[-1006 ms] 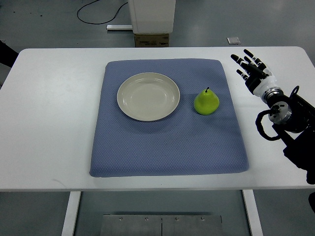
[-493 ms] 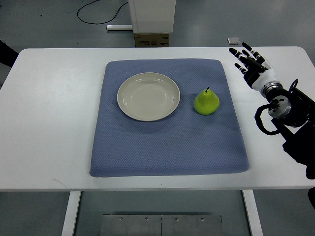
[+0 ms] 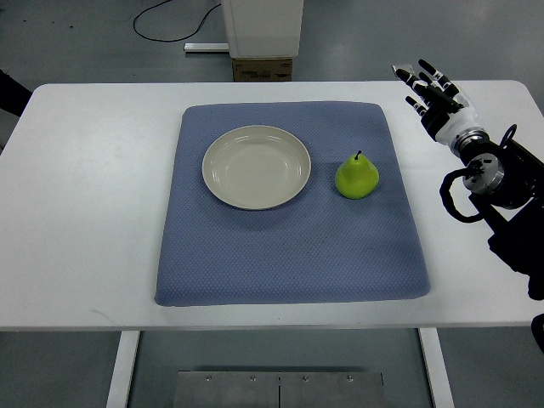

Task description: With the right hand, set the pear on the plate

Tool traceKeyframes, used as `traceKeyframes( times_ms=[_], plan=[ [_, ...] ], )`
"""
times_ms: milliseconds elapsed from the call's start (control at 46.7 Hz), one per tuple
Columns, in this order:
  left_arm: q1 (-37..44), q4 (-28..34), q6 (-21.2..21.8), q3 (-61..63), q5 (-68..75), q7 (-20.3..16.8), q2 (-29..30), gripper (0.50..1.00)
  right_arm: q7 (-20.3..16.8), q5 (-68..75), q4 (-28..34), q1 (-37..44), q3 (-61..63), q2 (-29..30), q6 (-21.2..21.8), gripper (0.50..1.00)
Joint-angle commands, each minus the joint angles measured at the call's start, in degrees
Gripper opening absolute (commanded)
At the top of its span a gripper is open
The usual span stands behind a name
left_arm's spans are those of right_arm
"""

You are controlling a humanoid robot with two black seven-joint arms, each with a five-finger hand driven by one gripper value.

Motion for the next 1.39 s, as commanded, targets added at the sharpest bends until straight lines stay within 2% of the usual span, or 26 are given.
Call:
traceKeyframes(
  times_ms=[0,343,664,878,942,1113,1242,1370],
  plan=[
    [0.0,0.0,0.02,0.0,-0.02,0.0,0.0,1.0,0.0,0.01,0.05,0.26,-0.01,-0.27,0.02,1.0],
    [0.0,0.0,0.02,0.0,-0.02,0.0,0.0,1.0,0.62,-0.16,0.49,0.18,-0.19,-2.03,0.45,1.0],
    [0.0,0.0,0.02,0.0,-0.02,0.0,0.0,1.0,0.97,-0.6,0.4,-1.49,-0.28,-3.35,4.67,1.0],
    [0.0,0.0,0.02,0.0,-0.02,0.0,0.0,1.0,3.78,-0.78,0.49,-1.67,-0.63,-4.49,8.27,1.0],
    [0.0,0.0,0.02,0.0,-0.02,0.0,0.0,1.0,5.45,-0.78,0.57,-2.11,-2.12,-5.11,10.82,1.0],
    [0.0,0.0,0.02,0.0,-0.02,0.0,0.0,1.0,13.18,-2.27,1.1,-2.46,-8.97,-7.3,15.83,1.0],
    [0.0,0.0,0.02,0.0,-0.02,0.0,0.0,1.0,19.24,-6.05,1.37,-2.55,-13.63,-8.01,17.59,1.0],
    [0.0,0.0,0.02,0.0,-0.02,0.0,0.0,1.0,24.43,-9.39,1.54,-2.81,-16.88,-8.1,17.59,1.0]
  ],
)
